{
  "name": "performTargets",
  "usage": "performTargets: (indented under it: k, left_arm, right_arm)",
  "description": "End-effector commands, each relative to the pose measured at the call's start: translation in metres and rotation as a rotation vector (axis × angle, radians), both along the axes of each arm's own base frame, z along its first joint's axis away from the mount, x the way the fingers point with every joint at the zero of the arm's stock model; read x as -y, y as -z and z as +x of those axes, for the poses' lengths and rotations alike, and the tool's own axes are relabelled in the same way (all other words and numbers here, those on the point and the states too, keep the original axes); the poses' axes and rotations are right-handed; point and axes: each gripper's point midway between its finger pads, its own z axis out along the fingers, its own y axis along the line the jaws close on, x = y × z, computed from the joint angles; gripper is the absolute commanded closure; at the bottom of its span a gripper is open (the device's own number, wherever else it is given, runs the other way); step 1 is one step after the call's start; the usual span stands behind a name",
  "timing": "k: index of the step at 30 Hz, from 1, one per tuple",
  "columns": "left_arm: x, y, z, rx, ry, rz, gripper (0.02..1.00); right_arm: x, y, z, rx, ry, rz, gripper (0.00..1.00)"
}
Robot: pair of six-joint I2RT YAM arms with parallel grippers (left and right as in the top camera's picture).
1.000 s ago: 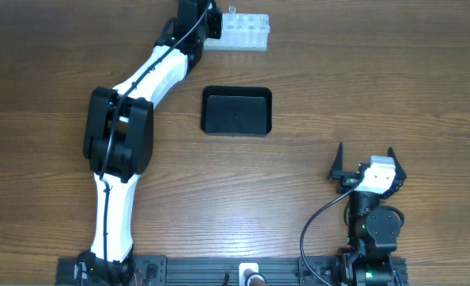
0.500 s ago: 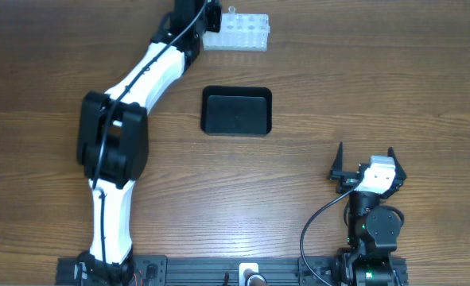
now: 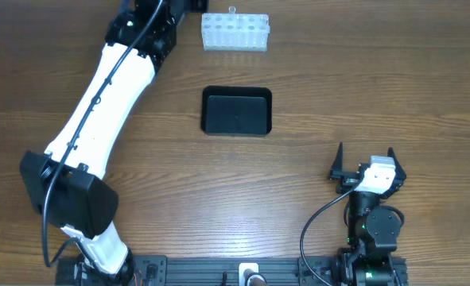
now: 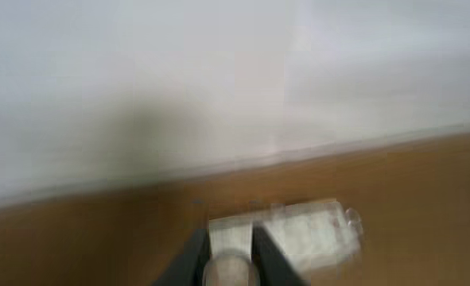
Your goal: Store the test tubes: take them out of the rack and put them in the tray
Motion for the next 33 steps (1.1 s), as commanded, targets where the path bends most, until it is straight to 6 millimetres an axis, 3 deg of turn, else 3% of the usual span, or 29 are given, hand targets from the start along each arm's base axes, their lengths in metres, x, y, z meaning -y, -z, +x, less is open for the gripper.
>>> performTargets:
  k: [1, 6, 12, 27, 33]
  left_arm:
    - [0.016, 0.062, -0.042, -0.288, -0.093, -0.074, 0.91]
    - [0.018, 0.138, -0.079, -0.504, -0.212, -0.043, 0.923]
    - [0.029, 0.2, -0.098, -0.617, -0.24, 0.019, 0.912]
    - [0.024, 0.256, -0.103, -0.713, -0.261, 0.114, 0.915]
    - [0.022, 0.269, -0.108, -0.75, -0.266, 0.138, 0.908]
  right_arm:
    - [0.001, 0.002, 0.0, -0.001, 0.003, -0.004, 0.009]
    - [0.001, 0.002, 0.0, -0.001, 0.003, -0.004, 0.007]
    - [0.001, 0.002, 0.0, -0.001, 0.003, -0.004, 0.007]
    - [0.001, 0.002, 0.0, -0.001, 0.003, -0.004, 0.007]
    - [0.001, 0.002, 0.0, -0.001, 0.004, -0.004, 0.007]
